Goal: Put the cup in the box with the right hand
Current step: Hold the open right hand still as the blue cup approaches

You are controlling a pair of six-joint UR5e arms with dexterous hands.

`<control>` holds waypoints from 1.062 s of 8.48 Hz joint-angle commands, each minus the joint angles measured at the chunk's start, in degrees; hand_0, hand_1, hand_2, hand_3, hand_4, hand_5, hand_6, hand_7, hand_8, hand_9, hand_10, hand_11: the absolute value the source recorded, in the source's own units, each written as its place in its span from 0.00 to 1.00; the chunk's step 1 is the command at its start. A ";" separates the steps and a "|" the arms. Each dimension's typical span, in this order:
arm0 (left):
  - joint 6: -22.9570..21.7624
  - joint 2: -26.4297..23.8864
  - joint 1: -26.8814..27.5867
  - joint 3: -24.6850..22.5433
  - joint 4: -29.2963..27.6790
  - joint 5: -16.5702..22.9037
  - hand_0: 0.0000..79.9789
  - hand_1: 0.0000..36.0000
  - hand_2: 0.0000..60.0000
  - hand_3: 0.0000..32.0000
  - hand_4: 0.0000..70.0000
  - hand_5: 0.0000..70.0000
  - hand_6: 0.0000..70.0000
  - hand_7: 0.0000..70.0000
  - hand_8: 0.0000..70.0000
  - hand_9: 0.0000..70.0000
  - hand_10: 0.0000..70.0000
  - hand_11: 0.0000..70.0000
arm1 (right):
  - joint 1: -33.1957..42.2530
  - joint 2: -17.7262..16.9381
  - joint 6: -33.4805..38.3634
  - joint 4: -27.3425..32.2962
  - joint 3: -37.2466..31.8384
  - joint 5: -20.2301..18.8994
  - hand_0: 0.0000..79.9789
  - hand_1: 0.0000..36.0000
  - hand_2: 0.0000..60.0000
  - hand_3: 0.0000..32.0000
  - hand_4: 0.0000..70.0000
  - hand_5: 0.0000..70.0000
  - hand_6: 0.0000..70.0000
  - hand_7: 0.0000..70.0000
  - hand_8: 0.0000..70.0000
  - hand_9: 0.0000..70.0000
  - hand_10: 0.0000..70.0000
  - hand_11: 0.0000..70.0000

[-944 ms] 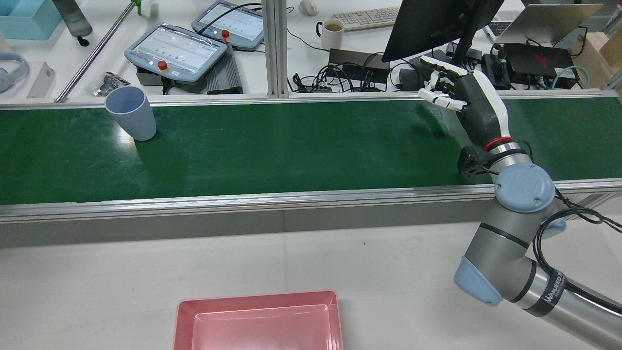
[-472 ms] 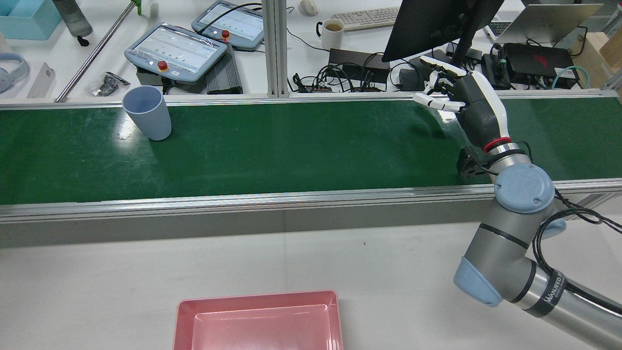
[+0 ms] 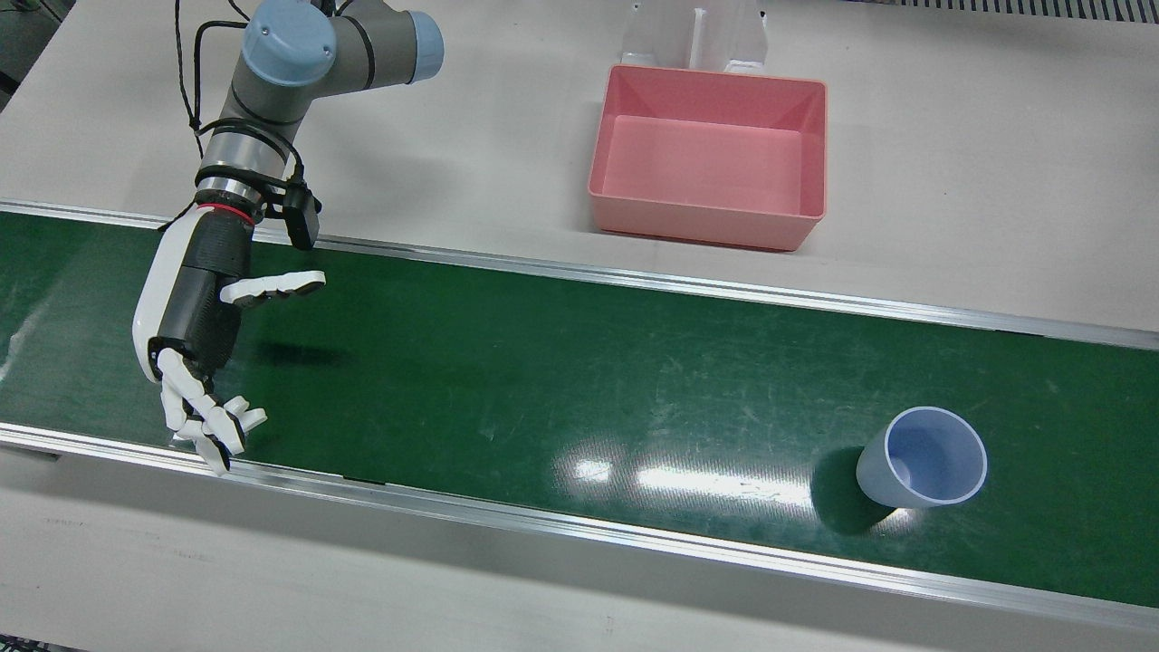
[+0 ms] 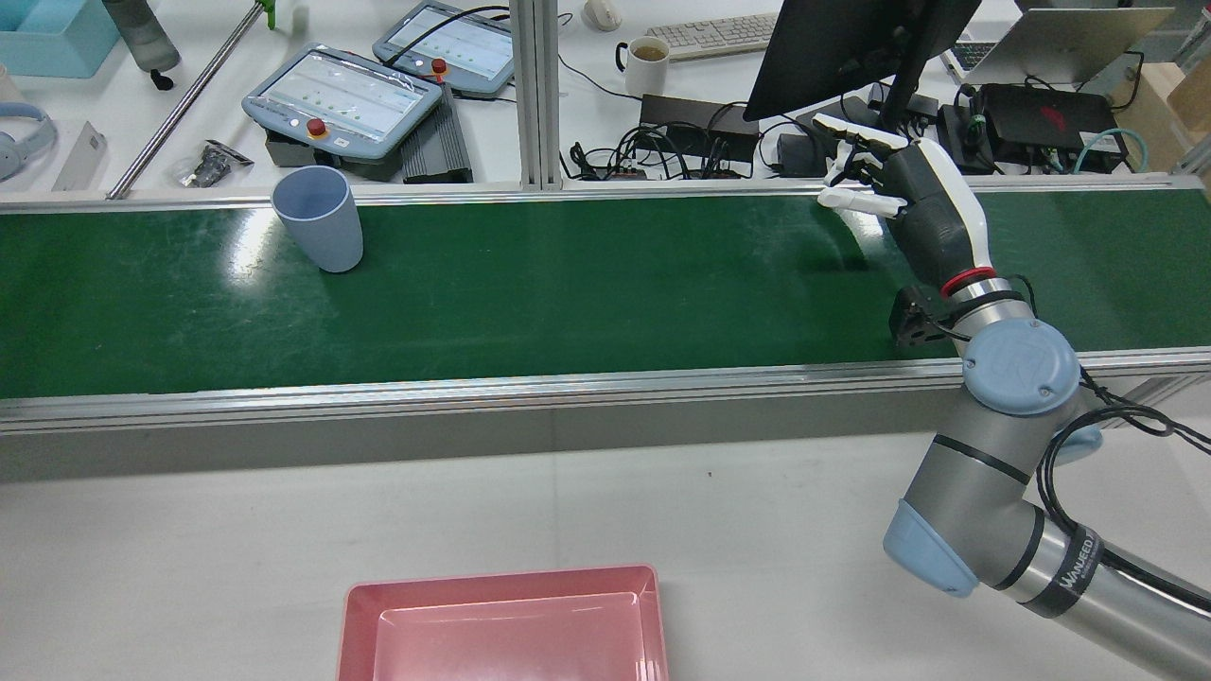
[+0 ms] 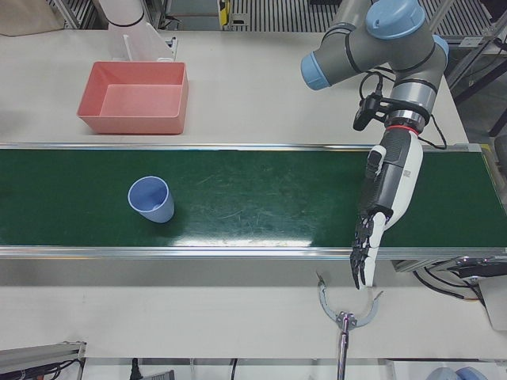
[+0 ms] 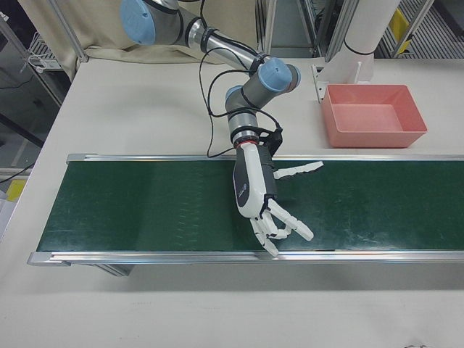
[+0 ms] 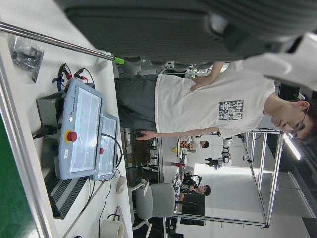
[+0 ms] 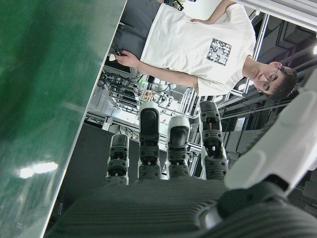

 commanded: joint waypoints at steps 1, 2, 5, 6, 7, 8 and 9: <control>0.00 0.00 0.00 0.00 0.02 0.06 0.00 0.00 0.00 0.00 0.00 0.00 0.00 0.00 0.00 0.00 0.00 0.00 | 0.00 -0.10 0.00 0.00 0.00 -0.18 0.57 0.27 0.10 0.27 0.25 0.08 0.35 1.00 0.42 0.78 0.20 0.29; 0.00 0.00 0.00 0.00 0.02 0.06 0.00 0.00 0.00 0.00 0.00 0.00 0.00 0.00 0.00 0.00 0.00 0.00 | 0.00 -0.02 -0.09 0.00 -0.09 -0.18 0.57 0.26 0.11 0.25 0.26 0.07 0.35 1.00 0.42 0.78 0.20 0.29; 0.00 0.00 0.09 0.00 -0.07 0.06 0.00 0.00 0.00 0.00 0.00 0.00 0.00 0.00 0.00 0.00 0.00 0.00 | 0.00 -0.19 -0.09 0.00 -0.09 -0.44 0.56 0.24 0.12 0.19 0.29 0.07 0.36 1.00 0.43 0.78 0.20 0.30; 0.00 0.00 0.00 0.00 0.02 -0.03 0.00 0.00 0.00 0.00 0.00 0.00 0.00 0.00 0.00 0.00 0.00 0.00 | 0.00 -0.54 -0.09 0.00 -0.09 -0.44 0.55 0.23 0.12 0.19 0.30 0.07 0.37 1.00 0.43 0.78 0.20 0.30; 0.00 0.00 0.00 0.00 -0.07 -0.03 0.00 0.00 0.00 0.00 0.00 0.00 0.00 0.00 0.00 0.00 0.00 0.00 | 0.00 -0.54 -0.09 0.00 -0.09 -0.53 0.54 0.22 0.12 0.18 0.31 0.07 0.37 1.00 0.43 0.78 0.20 0.29; 0.00 0.00 0.00 0.00 -0.07 0.06 0.00 0.00 0.00 0.00 0.00 0.00 0.00 0.00 0.00 0.00 0.00 0.00 | 0.00 -0.54 -0.09 0.00 -0.09 -0.53 0.53 0.20 0.11 0.18 0.32 0.06 0.36 1.00 0.43 0.78 0.20 0.29; 0.00 0.00 0.00 0.00 0.02 -0.03 0.00 0.00 0.00 0.00 0.00 0.00 0.00 0.00 0.00 0.00 0.00 0.00 | 0.00 -0.72 0.00 0.00 -0.09 -0.62 0.53 0.20 0.11 0.18 0.32 0.06 0.36 1.00 0.43 0.78 0.20 0.29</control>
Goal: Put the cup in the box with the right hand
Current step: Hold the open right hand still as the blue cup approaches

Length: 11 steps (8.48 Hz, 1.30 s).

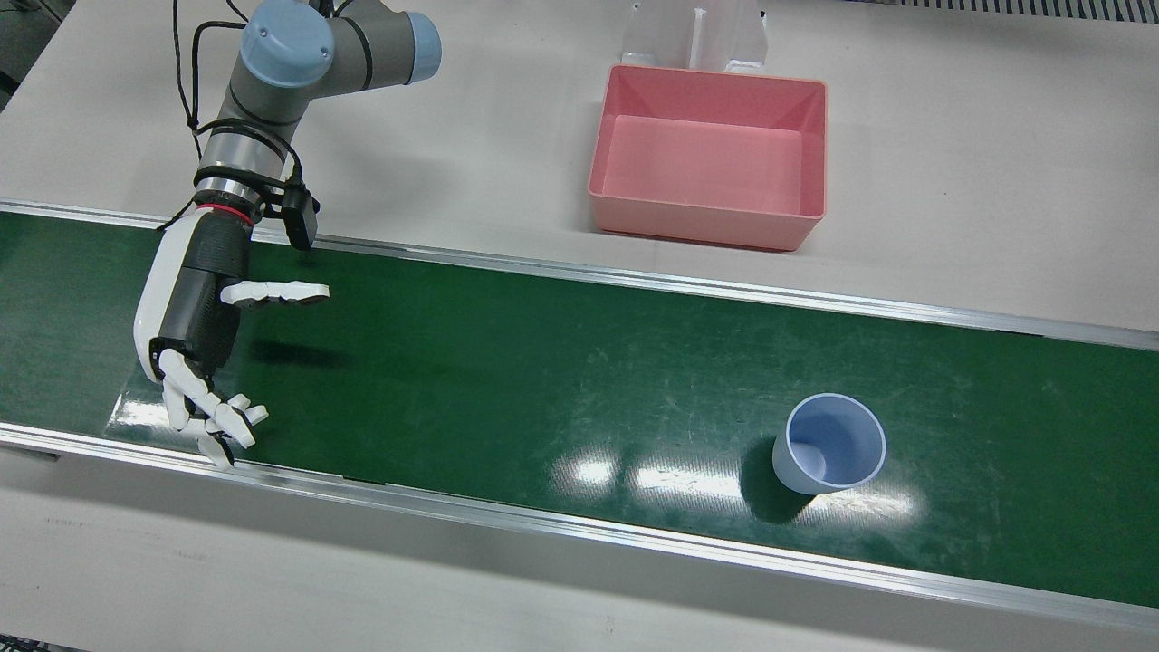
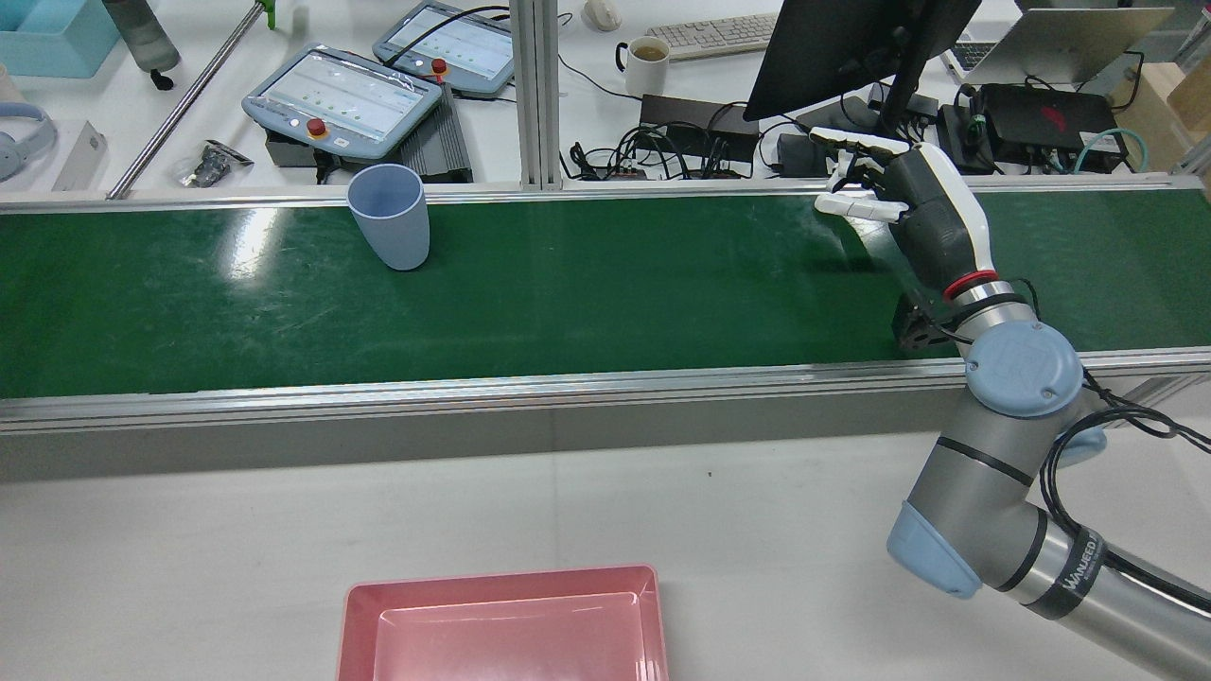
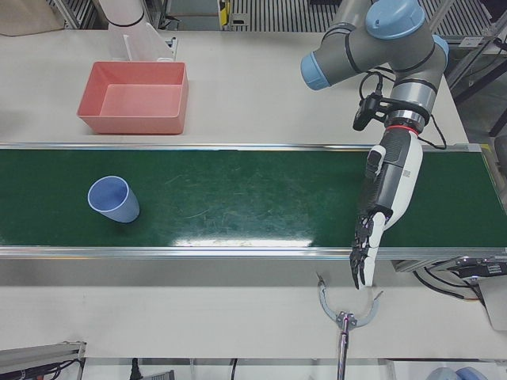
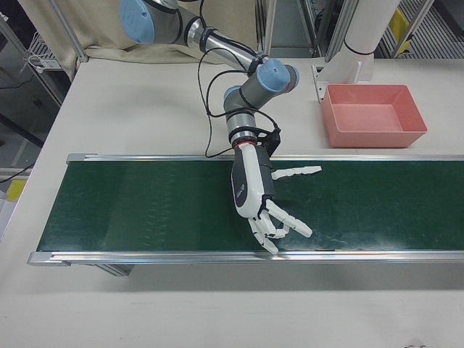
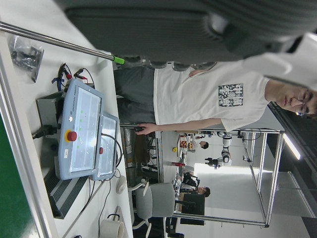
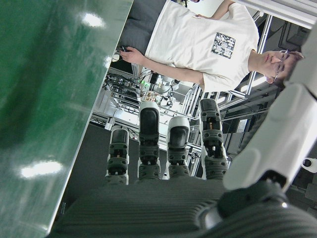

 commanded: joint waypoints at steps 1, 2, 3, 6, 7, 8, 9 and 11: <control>0.00 0.00 -0.01 0.00 0.07 0.05 0.00 0.00 0.00 0.00 0.00 0.00 0.00 0.00 0.00 0.00 0.00 0.00 | 0.00 -0.49 0.09 0.00 0.00 -0.21 0.53 0.20 0.12 0.18 0.32 0.06 0.36 1.00 0.43 0.78 0.20 0.29; 0.09 0.00 -0.01 0.00 0.07 0.06 0.00 0.00 0.00 0.00 0.00 0.00 0.00 0.00 0.00 0.00 0.00 0.00 | 0.00 -0.49 0.09 0.00 0.00 -0.21 0.53 0.19 0.12 0.16 0.32 0.06 0.37 1.00 0.43 0.78 0.20 0.29; 0.00 0.00 -0.01 0.00 0.07 -0.03 0.00 0.00 0.00 0.00 0.00 0.00 0.00 0.00 0.00 0.00 0.00 0.00 | 0.00 -0.49 0.09 0.00 0.00 -0.21 0.52 0.19 0.12 0.16 0.32 0.06 0.37 1.00 0.43 0.78 0.20 0.29; 0.00 0.00 -0.01 0.00 0.07 0.05 0.00 0.00 0.00 0.00 0.00 0.00 0.00 0.00 0.00 0.00 0.00 0.00 | -0.09 -0.32 0.09 0.00 -0.87 -0.21 0.51 0.18 0.13 0.13 0.34 0.06 0.38 1.00 0.44 0.79 0.21 0.30; 0.00 0.00 -0.01 0.00 0.07 0.06 0.00 0.00 0.00 0.00 0.00 0.00 0.00 0.00 0.00 0.00 0.00 0.00 | -0.35 -0.05 0.09 0.09 -1.23 -0.21 0.51 0.18 0.13 0.13 0.34 0.06 0.38 1.00 0.44 0.79 0.21 0.30; 0.00 0.00 -0.01 0.00 0.07 -0.03 0.00 0.00 0.00 0.00 0.00 0.00 0.00 0.00 0.00 0.00 0.00 0.00 | -0.53 -0.05 0.09 0.09 -1.32 -0.21 0.51 0.18 0.14 0.12 0.33 0.06 0.38 1.00 0.44 0.79 0.22 0.31; 0.00 0.00 -0.01 0.00 0.07 0.05 0.00 0.00 0.00 0.00 0.00 0.00 0.00 0.00 0.00 0.00 0.00 0.00 | -0.44 -0.05 0.09 0.09 -1.23 -0.21 0.51 0.18 0.14 0.14 0.32 0.06 0.38 1.00 0.43 0.78 0.21 0.31; 0.00 0.00 -0.01 0.00 0.07 0.06 0.00 0.00 0.00 0.00 0.00 0.00 0.00 0.00 0.00 0.00 0.00 0.00 | -0.53 0.21 0.09 0.09 -1.23 -0.21 0.51 0.19 0.14 0.14 0.32 0.06 0.38 1.00 0.43 0.78 0.21 0.30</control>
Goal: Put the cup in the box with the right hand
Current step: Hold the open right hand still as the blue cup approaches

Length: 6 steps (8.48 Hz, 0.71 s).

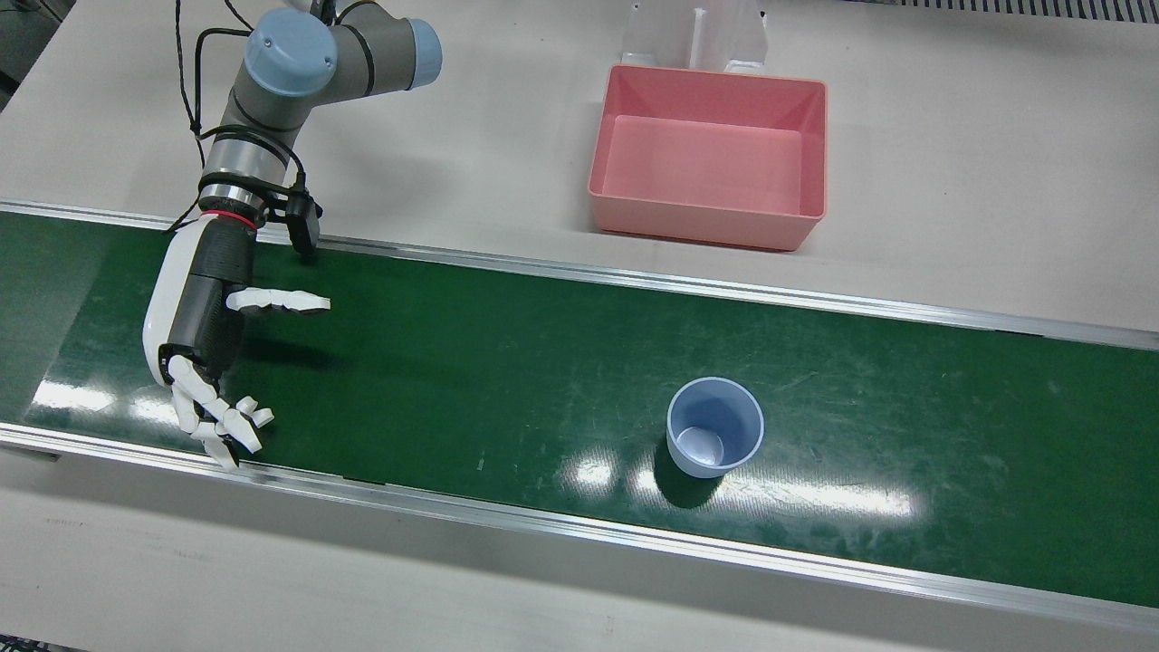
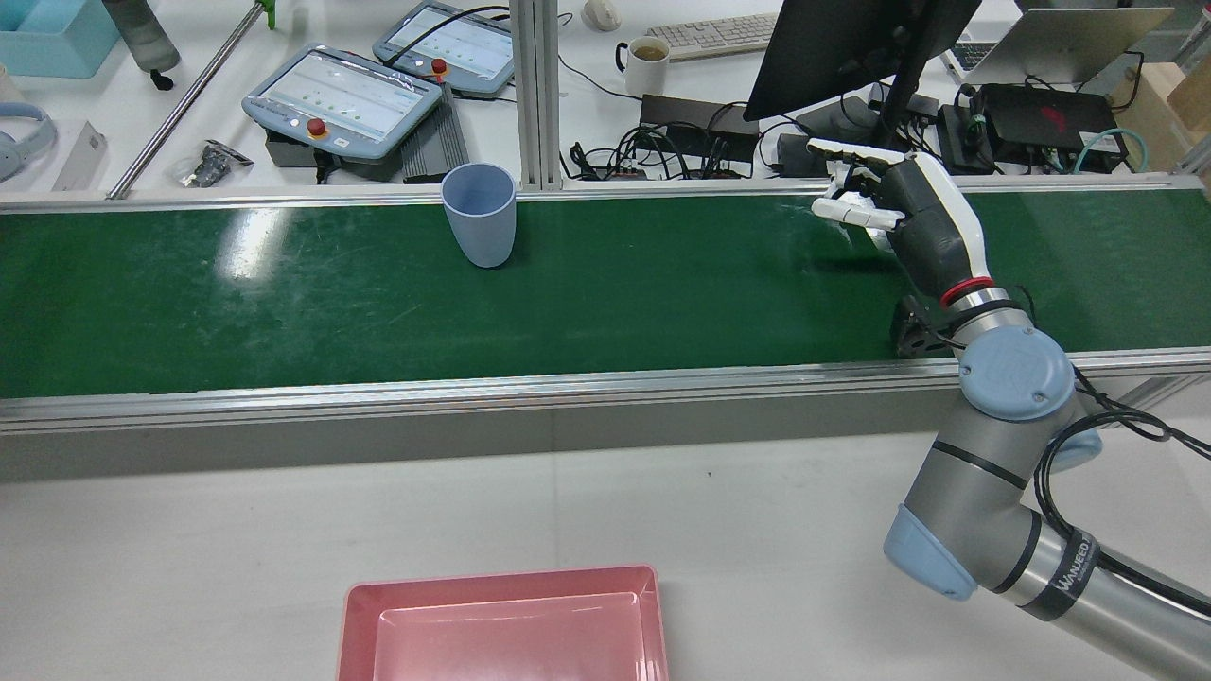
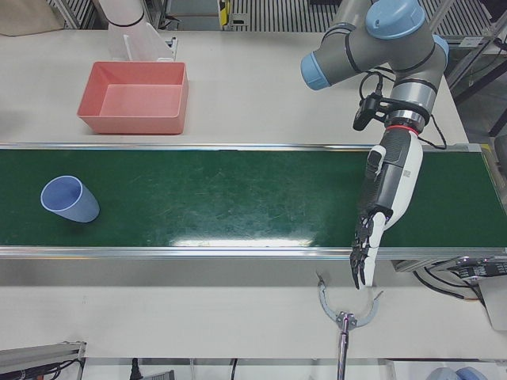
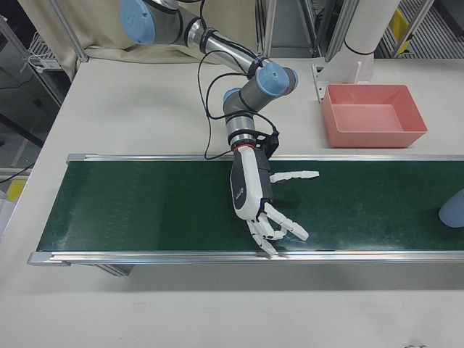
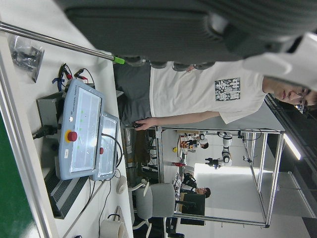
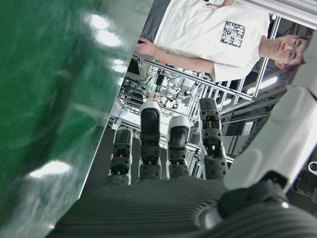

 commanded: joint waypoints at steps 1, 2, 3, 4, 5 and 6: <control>0.00 0.00 0.00 0.00 0.00 -0.07 0.00 0.00 0.00 0.00 0.00 0.00 0.00 0.00 0.00 0.00 0.00 0.00 | -0.07 0.22 0.00 0.00 0.06 0.00 0.51 0.19 0.14 0.14 0.33 0.06 0.38 1.00 0.43 0.78 0.21 0.30; 0.00 0.00 0.00 0.00 0.00 0.02 0.00 0.00 0.00 0.00 0.00 0.00 0.00 0.00 0.00 0.00 0.00 0.00 | -0.07 0.22 0.00 0.00 0.06 0.00 0.51 0.19 0.15 0.13 0.33 0.06 0.38 1.00 0.43 0.78 0.20 0.29; 0.00 0.00 0.00 0.00 0.00 0.02 0.00 0.00 0.00 0.00 0.00 0.00 0.00 0.00 0.00 0.00 0.00 0.00 | -0.15 0.30 0.00 -0.08 0.06 0.00 0.51 0.19 0.15 0.13 0.33 0.06 0.38 1.00 0.43 0.78 0.20 0.29; 0.00 0.00 0.00 0.00 -0.09 0.02 0.00 0.00 0.00 0.00 0.00 0.00 0.00 0.00 0.00 0.00 0.00 0.00 | -0.16 0.48 0.00 -0.08 0.06 -0.09 0.51 0.18 0.15 0.13 0.33 0.06 0.38 1.00 0.43 0.78 0.20 0.29; 0.00 0.00 0.00 0.00 0.00 0.02 0.00 0.00 0.00 0.00 0.00 0.00 0.00 0.00 0.00 0.00 0.00 0.00 | -0.16 0.48 0.00 -0.08 0.15 -0.09 0.51 0.19 0.16 0.13 0.34 0.06 0.38 1.00 0.43 0.78 0.20 0.29; 0.00 0.00 0.00 0.00 0.00 0.02 0.00 0.00 0.00 0.00 0.00 0.00 0.00 0.00 0.00 0.00 0.00 0.00 | -0.16 0.65 -0.09 -0.08 0.06 0.00 0.51 0.17 0.13 0.13 0.35 0.06 0.38 1.00 0.43 0.78 0.20 0.29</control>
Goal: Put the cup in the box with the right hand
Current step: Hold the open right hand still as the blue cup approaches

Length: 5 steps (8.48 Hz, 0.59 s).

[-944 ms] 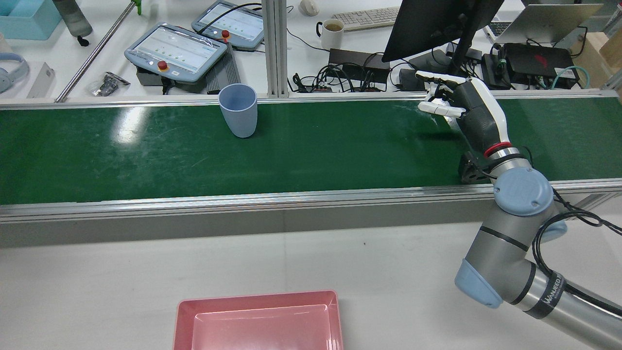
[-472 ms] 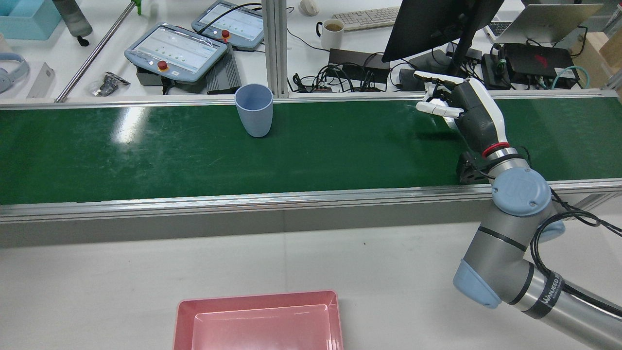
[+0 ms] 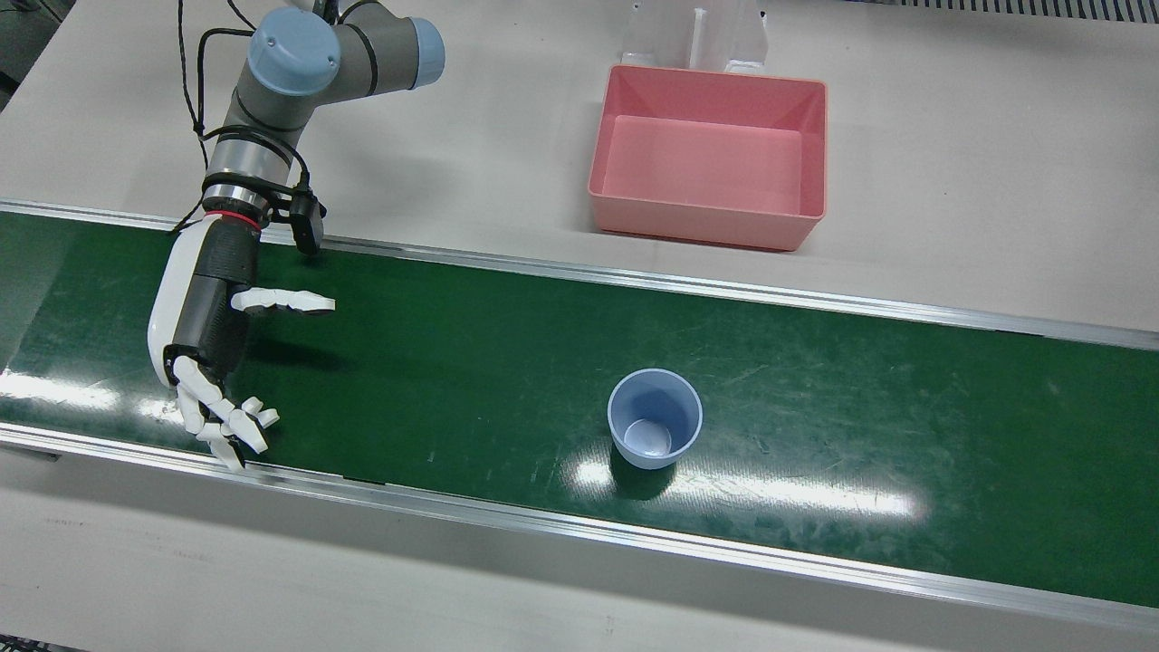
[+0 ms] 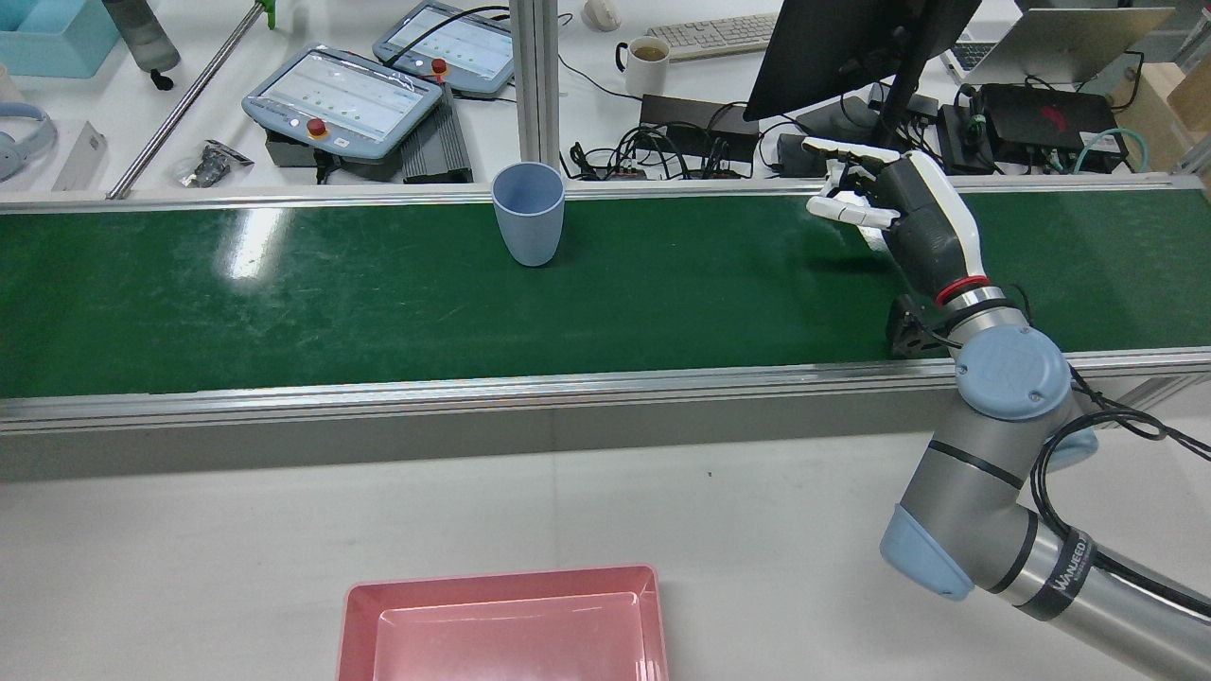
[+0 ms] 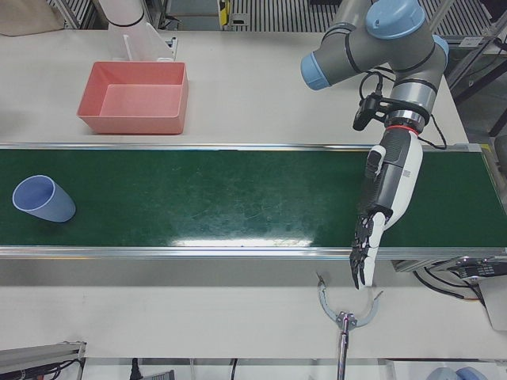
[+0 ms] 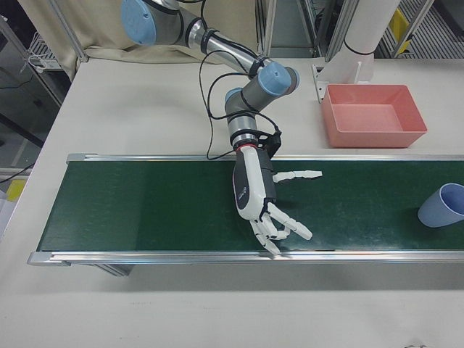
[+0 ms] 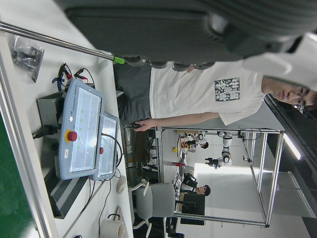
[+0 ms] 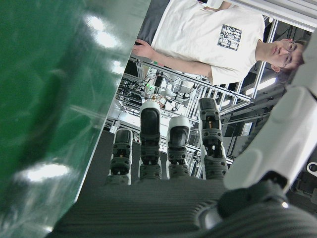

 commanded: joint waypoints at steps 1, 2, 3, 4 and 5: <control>0.00 0.00 0.00 -0.09 0.03 -0.08 0.00 0.00 0.00 0.00 0.00 0.00 0.00 0.00 0.00 0.00 0.00 0.00 | -0.19 0.41 -0.09 -0.01 -0.04 -0.02 0.52 0.17 0.11 0.14 0.35 0.06 0.38 1.00 0.43 0.78 0.19 0.28; 0.00 0.00 0.00 -0.09 0.03 0.00 0.00 0.00 0.00 0.00 0.00 0.00 0.00 0.00 0.00 0.00 0.00 0.00 | -0.45 0.50 -0.18 -0.01 -0.04 0.06 0.53 0.16 0.08 0.12 0.37 0.06 0.38 1.00 0.43 0.78 0.20 0.28; 0.00 0.00 0.00 -0.09 0.03 0.00 0.00 0.00 0.00 0.00 0.00 0.00 0.00 0.00 0.00 0.00 0.00 0.00 | -0.72 0.50 -0.18 -0.01 -0.12 0.06 0.53 0.15 0.06 0.13 0.37 0.06 0.38 1.00 0.43 0.78 0.20 0.28; 0.00 0.00 0.00 -0.09 0.03 0.00 0.00 0.00 0.00 0.00 0.00 0.00 0.00 0.00 0.00 0.00 0.00 0.00 | -0.89 0.50 -0.18 -0.01 -0.04 0.06 0.52 0.17 0.11 0.12 0.37 0.06 0.38 1.00 0.44 0.79 0.19 0.28; 0.09 0.00 0.00 -0.09 0.03 0.00 0.00 0.00 0.00 0.00 0.00 0.00 0.00 0.00 0.00 0.00 0.00 0.00 | -1.15 0.50 -0.18 -0.01 -0.12 0.06 0.53 0.14 0.06 0.11 0.39 0.06 0.39 1.00 0.44 0.79 0.20 0.28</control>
